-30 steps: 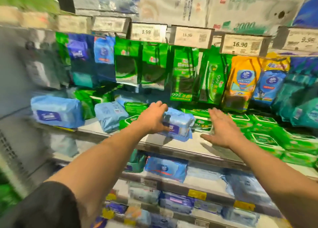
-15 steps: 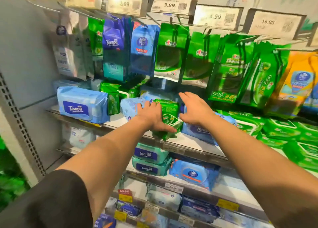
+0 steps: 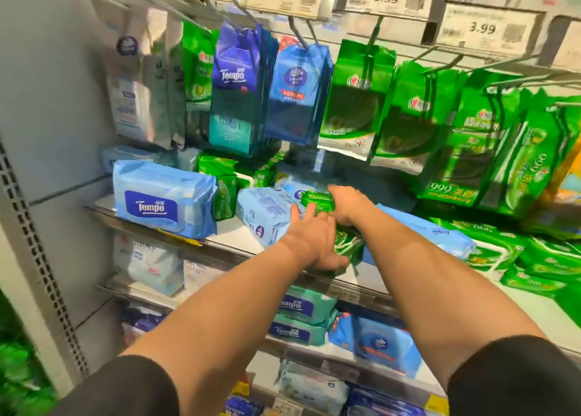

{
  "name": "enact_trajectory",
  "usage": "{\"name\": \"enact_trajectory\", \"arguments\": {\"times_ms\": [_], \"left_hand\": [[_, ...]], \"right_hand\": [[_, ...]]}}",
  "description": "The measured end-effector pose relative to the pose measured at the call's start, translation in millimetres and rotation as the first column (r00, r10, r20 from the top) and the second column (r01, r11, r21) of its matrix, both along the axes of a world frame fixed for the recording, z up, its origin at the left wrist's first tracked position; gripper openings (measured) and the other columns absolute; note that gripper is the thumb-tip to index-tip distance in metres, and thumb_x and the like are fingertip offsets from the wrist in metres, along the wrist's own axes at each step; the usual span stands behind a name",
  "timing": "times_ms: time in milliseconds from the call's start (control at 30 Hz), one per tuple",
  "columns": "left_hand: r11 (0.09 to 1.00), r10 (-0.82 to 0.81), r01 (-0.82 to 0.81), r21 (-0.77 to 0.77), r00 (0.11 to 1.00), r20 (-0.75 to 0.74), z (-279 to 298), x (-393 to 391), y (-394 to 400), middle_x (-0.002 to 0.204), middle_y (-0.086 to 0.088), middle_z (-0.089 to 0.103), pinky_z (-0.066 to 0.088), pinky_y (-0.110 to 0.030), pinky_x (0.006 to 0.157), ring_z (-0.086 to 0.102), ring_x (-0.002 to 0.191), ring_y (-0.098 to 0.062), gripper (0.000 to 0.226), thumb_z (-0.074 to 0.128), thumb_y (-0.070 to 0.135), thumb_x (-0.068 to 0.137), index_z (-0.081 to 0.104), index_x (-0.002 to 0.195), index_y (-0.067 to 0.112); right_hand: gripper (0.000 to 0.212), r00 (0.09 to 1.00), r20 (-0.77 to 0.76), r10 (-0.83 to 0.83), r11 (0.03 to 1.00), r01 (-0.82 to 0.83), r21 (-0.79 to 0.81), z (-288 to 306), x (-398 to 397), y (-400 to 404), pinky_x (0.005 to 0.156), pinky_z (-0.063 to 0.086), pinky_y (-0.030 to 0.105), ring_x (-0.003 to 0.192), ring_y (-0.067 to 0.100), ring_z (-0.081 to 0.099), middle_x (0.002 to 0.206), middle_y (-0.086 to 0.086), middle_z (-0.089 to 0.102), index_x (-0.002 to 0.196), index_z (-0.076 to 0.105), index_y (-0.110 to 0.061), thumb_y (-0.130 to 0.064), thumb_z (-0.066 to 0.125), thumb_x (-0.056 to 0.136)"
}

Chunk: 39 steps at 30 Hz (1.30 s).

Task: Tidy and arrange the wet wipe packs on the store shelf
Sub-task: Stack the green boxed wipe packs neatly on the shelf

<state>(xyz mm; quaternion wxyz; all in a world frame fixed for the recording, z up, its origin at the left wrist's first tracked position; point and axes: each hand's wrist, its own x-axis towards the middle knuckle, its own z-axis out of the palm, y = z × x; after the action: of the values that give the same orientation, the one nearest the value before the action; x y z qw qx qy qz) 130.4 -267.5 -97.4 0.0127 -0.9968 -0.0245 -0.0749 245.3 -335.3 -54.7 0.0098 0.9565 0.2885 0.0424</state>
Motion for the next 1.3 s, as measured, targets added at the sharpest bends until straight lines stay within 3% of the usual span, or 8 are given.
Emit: {"name": "enact_trajectory", "arguments": {"times_ms": [233,433,533,633,800,1033,1167,1300], "left_hand": [[0.992,-0.021,0.025,-0.122,0.999,0.031,1.7,-2.8,3.8,0.128,-0.008,0.05,0.012,-0.064,0.109,0.025,0.131,-0.034,0.089,0.063,0.071,0.067,0.044,0.129,0.01],[0.972,-0.128,0.157,-0.176,0.978,0.164,3.6,-16.9,11.6,0.119,-0.003,0.052,0.022,-0.055,0.104,0.031,0.118,-0.027,0.078,0.065,0.066,0.064,0.045,0.122,0.016],[0.946,-0.162,0.203,-0.254,0.972,0.173,13.5,-22.2,10.1,0.109,0.002,0.049,0.028,-0.047,0.097,0.034,0.111,-0.024,0.08,0.064,0.065,0.058,0.042,0.121,0.021],[0.92,-0.161,0.21,-0.33,0.972,0.17,20.2,-30.2,9.3,0.091,0.009,0.037,0.033,-0.041,0.089,0.032,0.1,-0.021,0.076,0.055,0.069,0.047,0.039,0.109,0.027],[0.948,-0.153,0.169,-0.27,0.985,0.079,32.8,-49.0,4.1,0.098,-0.001,0.047,0.042,-0.039,0.081,0.041,0.09,-0.022,0.068,0.059,0.064,0.051,0.037,0.103,0.027],[0.952,-0.087,0.112,-0.286,0.991,0.099,48.7,-74.7,-67.5,0.105,-0.003,0.049,0.039,-0.037,0.087,0.042,0.096,-0.022,0.068,0.064,0.052,0.055,0.044,0.112,0.023],[0.939,-0.148,0.174,-0.297,0.983,0.11,59.9,-66.4,-122.1,0.107,-0.001,0.054,0.037,-0.038,0.09,0.048,0.099,-0.024,0.069,0.063,0.053,0.055,0.046,0.116,0.023],[0.906,-0.254,0.281,-0.316,0.959,0.125,64.7,-42.1,-177.5,0.109,-0.001,0.055,0.032,-0.036,0.086,0.05,0.102,-0.025,0.066,0.071,0.046,0.061,0.047,0.117,0.022]], "right_hand": [[0.065,0.996,-0.074,-0.054,0.998,0.056,0.017,0.0,4.8,6.7,0.112,0.03,0.047,0.137,0.041,0.036,0.147,0.013,0.044,0.143,0.038,-0.023,-0.037,0.066,0.086],[0.049,0.998,0.06,0.016,0.999,-0.015,-0.03,20.2,-10.2,-2.6,0.107,0.031,0.047,0.136,0.042,0.037,0.138,0.01,0.051,0.124,0.051,-0.021,-0.038,0.068,0.081],[0.05,0.987,0.157,0.042,0.998,-0.047,0.031,33.7,-24.4,-21.3,0.095,0.039,0.045,0.122,0.038,0.049,0.124,0.013,0.057,0.112,0.049,-0.017,-0.044,0.072,0.076],[0.059,0.97,0.191,0.15,0.959,-0.19,0.212,35.4,-41.2,-47.3,0.073,0.039,0.037,0.103,0.035,0.059,0.11,0.008,0.059,0.109,0.042,-0.02,-0.047,0.076,0.069],[0.058,0.949,0.197,0.247,0.89,-0.303,0.341,37.0,-61.6,-86.5,0.062,0.034,0.033,0.087,0.036,0.064,0.093,0.004,0.064,0.101,0.031,-0.025,-0.04,0.076,0.066],[0.064,0.917,0.254,0.308,0.87,-0.379,0.314,52.4,-81.3,-158.4,0.065,0.036,0.035,0.09,0.037,0.064,0.099,0.008,0.065,0.114,0.039,-0.018,-0.037,0.077,0.067],[0.085,0.885,0.332,0.326,0.896,-0.401,0.191,63.0,-81.7,-228.2,0.088,0.046,0.04,0.114,0.034,0.058,0.129,0.013,0.058,0.144,0.036,-0.012,-0.035,0.076,0.072],[0.089,0.889,0.37,0.27,0.95,-0.307,0.046,78.3,-72.9,-315.7,0.098,0.043,0.044,0.125,0.03,0.051,0.141,0.01,0.052,0.148,0.035,-0.011,-0.037,0.077,0.074]]}}
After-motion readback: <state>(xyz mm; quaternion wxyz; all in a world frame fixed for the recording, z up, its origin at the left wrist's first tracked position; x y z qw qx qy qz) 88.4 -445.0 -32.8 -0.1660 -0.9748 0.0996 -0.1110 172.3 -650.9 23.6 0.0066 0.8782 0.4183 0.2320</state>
